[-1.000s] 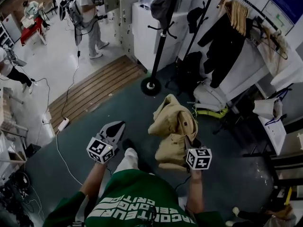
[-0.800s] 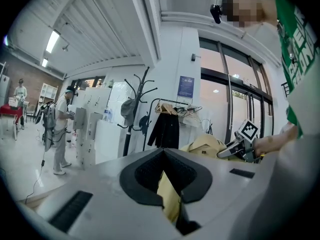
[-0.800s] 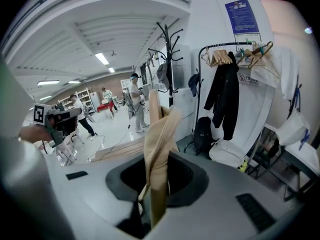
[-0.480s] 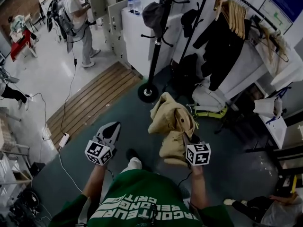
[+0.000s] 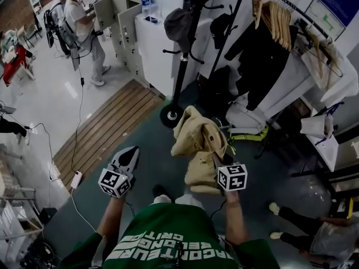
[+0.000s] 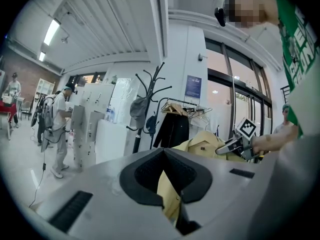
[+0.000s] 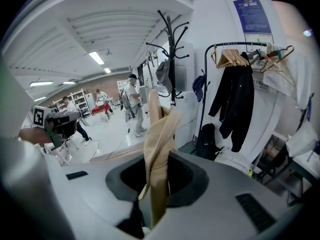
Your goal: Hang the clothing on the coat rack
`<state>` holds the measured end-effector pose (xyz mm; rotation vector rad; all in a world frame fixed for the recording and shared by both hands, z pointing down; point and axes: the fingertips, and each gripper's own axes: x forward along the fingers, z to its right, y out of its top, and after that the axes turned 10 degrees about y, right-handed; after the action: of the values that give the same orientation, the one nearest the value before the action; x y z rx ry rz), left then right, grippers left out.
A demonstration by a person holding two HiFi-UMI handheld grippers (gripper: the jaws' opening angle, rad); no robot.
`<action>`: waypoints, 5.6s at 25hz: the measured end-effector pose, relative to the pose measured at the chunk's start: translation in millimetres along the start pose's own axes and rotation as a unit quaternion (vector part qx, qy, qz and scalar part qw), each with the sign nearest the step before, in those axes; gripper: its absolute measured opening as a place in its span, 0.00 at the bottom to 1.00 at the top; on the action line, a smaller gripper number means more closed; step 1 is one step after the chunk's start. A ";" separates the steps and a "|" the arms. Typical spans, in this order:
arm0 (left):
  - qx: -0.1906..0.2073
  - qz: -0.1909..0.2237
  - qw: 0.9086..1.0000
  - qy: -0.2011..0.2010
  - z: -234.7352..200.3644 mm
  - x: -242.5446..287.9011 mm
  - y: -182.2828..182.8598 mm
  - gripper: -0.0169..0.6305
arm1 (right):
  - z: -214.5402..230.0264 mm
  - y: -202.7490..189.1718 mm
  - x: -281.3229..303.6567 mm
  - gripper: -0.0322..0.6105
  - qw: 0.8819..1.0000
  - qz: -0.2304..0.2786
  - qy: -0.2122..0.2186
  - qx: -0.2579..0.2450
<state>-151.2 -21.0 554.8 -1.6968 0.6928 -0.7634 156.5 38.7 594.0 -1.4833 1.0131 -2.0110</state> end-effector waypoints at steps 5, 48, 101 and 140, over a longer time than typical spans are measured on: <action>0.007 -0.005 1.000 -0.003 -15.8 19.4 5.8 0.03 | 5.1 22.4 26.8 0.17 1.000 0.004 0.007 -0.001; 0.016 0.025 0.992 0.119 -56.2 217.6 49.5 0.03 | 125.9 157.6 196.1 0.17 0.980 -0.039 0.146 -0.131; 0.008 0.035 0.997 0.074 -120.3 256.5 75.7 0.03 | 105.1 408.9 183.0 0.17 0.971 -0.004 0.187 -0.151; 0.011 0.018 0.997 0.074 -111.3 276.4 71.7 0.03 | 141.7 412.1 243.1 0.27 0.975 0.034 0.183 -0.123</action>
<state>-70.9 -316.6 546.2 -1.6142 0.8128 -0.8748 180.8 -438.2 449.1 -1.1900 1.4887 -2.2225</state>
